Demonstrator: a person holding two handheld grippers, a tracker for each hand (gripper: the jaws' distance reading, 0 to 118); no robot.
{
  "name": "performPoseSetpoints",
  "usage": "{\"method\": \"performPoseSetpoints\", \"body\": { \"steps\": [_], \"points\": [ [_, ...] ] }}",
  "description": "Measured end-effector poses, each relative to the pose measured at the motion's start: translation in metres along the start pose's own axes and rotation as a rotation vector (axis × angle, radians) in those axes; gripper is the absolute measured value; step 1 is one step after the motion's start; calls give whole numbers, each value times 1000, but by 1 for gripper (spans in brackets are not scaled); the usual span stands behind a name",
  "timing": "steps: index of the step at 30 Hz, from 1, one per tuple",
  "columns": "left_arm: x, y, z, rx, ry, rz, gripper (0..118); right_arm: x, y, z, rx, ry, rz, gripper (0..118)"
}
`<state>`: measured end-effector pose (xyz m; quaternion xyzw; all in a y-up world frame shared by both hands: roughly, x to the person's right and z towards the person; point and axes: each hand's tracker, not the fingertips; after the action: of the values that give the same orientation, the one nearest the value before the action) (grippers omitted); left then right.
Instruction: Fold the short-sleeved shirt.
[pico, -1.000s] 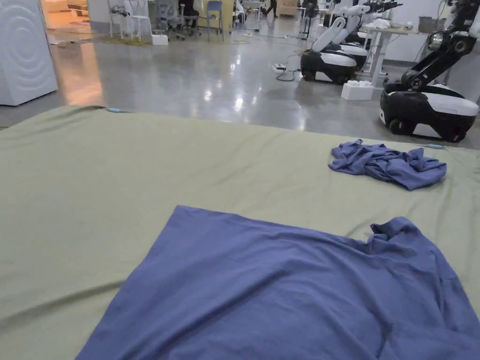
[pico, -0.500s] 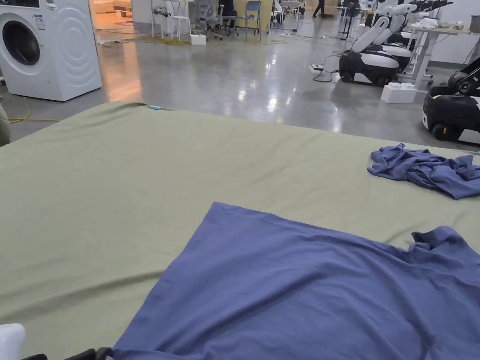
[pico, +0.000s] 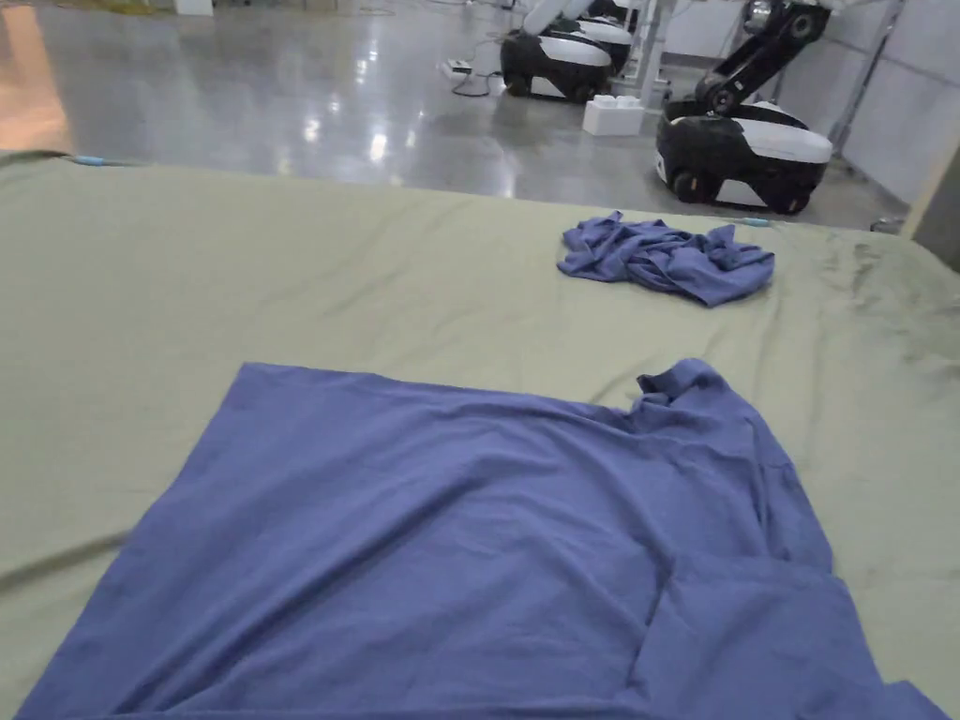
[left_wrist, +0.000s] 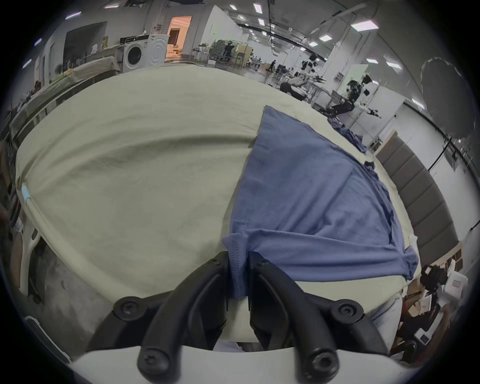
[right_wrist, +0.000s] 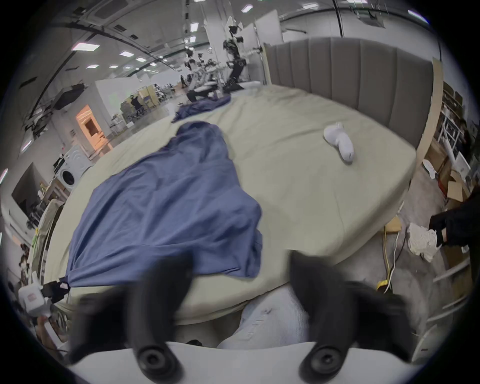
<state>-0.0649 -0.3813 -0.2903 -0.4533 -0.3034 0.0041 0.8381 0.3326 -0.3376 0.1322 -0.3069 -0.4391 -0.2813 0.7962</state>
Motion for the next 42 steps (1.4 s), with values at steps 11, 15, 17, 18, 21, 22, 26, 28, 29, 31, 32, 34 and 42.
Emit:
{"method": "performPoseSetpoints", "body": {
  "steps": [11,15,17,18,21,22,26,28,29,31,32,34,42],
  "points": [
    [4,4,2,-8,-3,41,14,-1,-6,-39,-120,42,35,16],
    [5,5,3,-7,1,43,14,-2,-5,-44,-141,35,41,13],
    [5,9,7,-9,-3,68,14,2,-1,-37,-116,58,-11,13],
    [4,14,10,2,-15,114,14,2,5,-30,-94,70,-24,13],
    [12,43,24,103,-50,107,14,-3,32,-10,-1,120,3,13],
    [16,56,26,136,-54,79,14,-6,43,-9,23,130,13,13],
    [40,120,2,171,-39,-32,14,-26,94,-29,101,148,60,13],
    [47,144,-19,179,-28,-51,14,-34,118,-51,113,148,68,13],
    [49,156,-30,179,-23,-54,14,-37,129,-63,115,146,60,13],
    [51,176,-53,174,-13,-54,14,-43,148,-86,109,144,58,13],
    [52,184,-67,160,11,-62,14,-46,157,-100,97,127,66,13],
    [56,194,-92,106,58,-97,14,-52,167,-125,48,102,90,13],
    [48,175,-157,-41,97,-104,15,-50,161,-195,-68,66,70,40]
  ]
}}
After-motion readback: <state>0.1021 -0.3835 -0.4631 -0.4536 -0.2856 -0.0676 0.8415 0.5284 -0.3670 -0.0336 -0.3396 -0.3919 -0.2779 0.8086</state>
